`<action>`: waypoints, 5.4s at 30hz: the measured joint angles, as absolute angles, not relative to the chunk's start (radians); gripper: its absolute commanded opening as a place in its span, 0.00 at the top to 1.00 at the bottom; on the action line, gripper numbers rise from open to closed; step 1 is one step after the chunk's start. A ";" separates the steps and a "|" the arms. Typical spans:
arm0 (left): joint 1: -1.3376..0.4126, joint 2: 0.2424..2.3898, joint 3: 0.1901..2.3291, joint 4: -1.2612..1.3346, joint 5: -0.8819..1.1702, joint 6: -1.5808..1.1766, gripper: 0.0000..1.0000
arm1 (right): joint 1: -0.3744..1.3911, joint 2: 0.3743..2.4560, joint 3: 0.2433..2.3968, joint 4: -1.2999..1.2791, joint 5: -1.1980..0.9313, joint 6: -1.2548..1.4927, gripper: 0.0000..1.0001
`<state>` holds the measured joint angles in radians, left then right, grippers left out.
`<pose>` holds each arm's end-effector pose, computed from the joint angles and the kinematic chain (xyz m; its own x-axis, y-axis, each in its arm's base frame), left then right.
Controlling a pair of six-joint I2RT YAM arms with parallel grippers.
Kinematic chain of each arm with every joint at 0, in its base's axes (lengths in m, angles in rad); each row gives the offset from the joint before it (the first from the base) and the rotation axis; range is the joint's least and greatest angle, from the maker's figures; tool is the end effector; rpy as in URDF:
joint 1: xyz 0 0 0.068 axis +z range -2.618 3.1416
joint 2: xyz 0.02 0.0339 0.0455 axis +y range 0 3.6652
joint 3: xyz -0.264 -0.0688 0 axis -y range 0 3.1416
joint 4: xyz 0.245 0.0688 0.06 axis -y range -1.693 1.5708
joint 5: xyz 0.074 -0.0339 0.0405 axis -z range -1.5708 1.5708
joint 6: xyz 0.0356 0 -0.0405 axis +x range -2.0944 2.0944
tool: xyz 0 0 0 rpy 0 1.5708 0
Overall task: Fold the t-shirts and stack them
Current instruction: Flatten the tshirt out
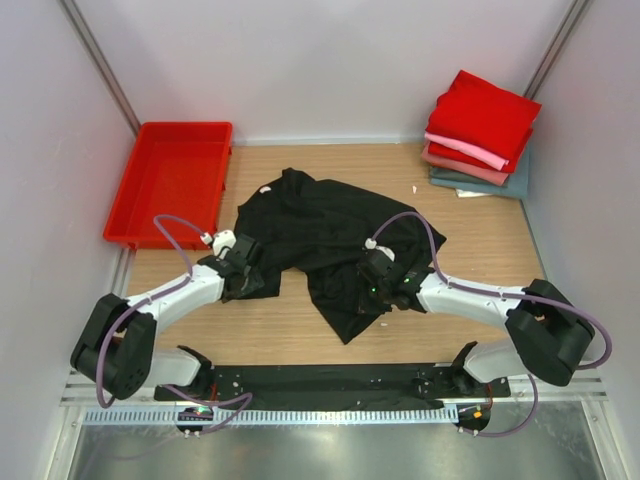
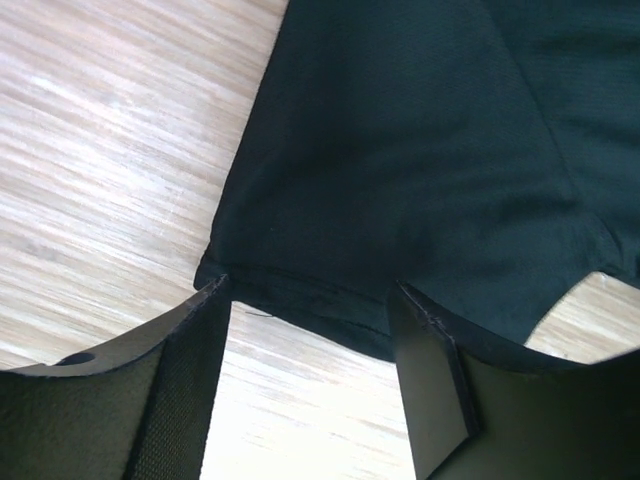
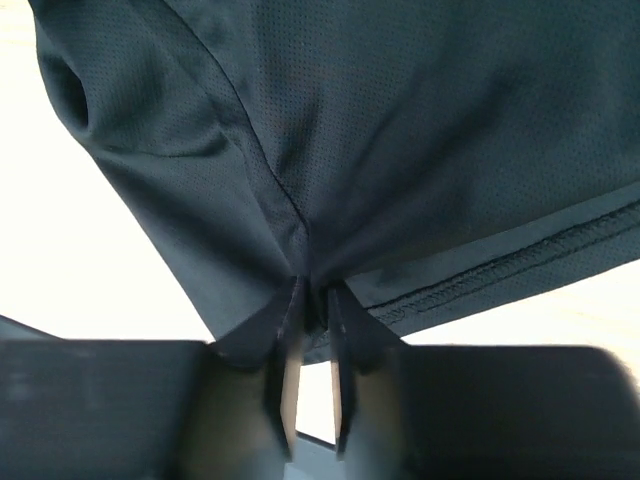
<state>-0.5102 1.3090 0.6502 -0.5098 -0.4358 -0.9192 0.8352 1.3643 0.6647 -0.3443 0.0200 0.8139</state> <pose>0.2026 -0.0961 0.1682 -0.7243 -0.4206 -0.5463 -0.4575 0.8860 -0.0757 0.1663 0.1827 0.1653 -0.9323 0.0531 -0.3579 -0.0827 0.9317 0.3537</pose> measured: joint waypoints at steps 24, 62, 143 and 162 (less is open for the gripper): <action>-0.530 1.089 1.075 -0.831 -0.493 -0.900 1.00 | 0.574 1.064 1.099 -0.796 0.292 0.611 0.99; -0.264 0.859 2.058 -0.849 0.258 -0.302 1.00 | 0.543 0.471 1.530 -0.688 0.280 0.214 0.99; -0.547 1.737 1.407 -0.964 -0.381 -0.520 0.18 | 0.410 0.993 0.710 -0.617 0.068 0.798 0.13; -0.544 0.709 1.031 -0.953 -0.413 -0.492 0.14 | 0.656 2.346 2.354 -0.693 -0.015 0.335 0.44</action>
